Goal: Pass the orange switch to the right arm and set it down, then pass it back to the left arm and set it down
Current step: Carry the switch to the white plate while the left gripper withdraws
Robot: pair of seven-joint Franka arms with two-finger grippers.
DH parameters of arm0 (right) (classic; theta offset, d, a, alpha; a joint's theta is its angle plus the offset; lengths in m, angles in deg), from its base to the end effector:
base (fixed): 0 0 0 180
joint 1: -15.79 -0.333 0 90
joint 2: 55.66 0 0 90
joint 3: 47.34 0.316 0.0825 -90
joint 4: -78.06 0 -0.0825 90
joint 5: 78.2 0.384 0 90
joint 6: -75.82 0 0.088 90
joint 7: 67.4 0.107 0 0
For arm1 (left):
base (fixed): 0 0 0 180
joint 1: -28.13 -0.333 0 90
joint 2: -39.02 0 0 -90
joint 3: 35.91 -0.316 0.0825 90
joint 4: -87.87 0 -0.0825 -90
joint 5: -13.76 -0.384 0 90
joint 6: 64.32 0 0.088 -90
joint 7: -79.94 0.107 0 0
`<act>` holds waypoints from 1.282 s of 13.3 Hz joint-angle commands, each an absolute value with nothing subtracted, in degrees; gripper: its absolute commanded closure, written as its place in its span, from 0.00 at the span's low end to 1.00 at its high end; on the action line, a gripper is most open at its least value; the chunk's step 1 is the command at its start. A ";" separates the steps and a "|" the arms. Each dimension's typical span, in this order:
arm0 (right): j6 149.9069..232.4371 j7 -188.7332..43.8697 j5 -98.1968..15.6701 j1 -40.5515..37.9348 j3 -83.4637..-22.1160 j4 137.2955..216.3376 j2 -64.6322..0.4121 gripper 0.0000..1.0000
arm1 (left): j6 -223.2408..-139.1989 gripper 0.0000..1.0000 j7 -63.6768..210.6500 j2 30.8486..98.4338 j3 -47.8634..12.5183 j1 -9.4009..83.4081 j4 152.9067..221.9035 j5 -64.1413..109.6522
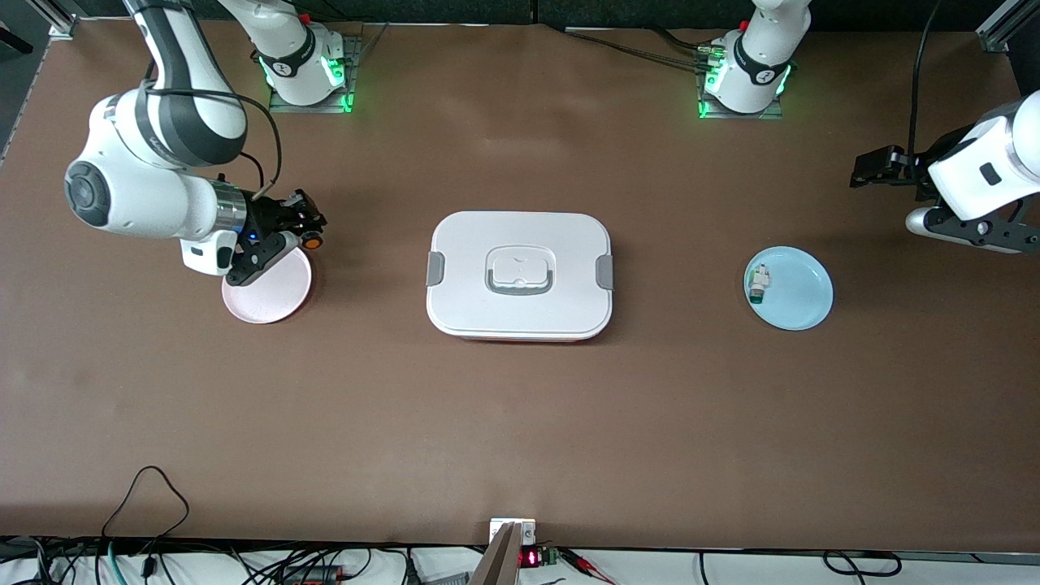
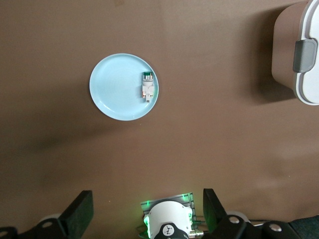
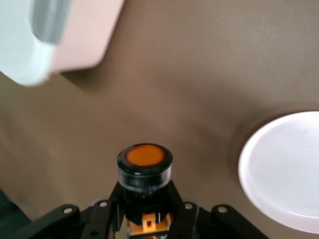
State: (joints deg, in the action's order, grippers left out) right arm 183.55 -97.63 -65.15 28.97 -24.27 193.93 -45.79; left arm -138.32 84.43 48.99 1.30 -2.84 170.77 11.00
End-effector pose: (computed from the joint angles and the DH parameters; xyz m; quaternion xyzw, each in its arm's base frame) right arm 0.5366 0.1064 0.3540 -0.9353 -0.2904 0.1239 0.1596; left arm 0.5643 -0.0251 0.5814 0.9844 -0.0934 -0.1469 0.0263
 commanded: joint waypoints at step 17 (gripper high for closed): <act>208.62 -132.26 -97.36 37.05 -23.52 200.84 -37.82 0.69 | -144.39 0.00 84.51 39.81 -28.70 27.07 178.92 14.20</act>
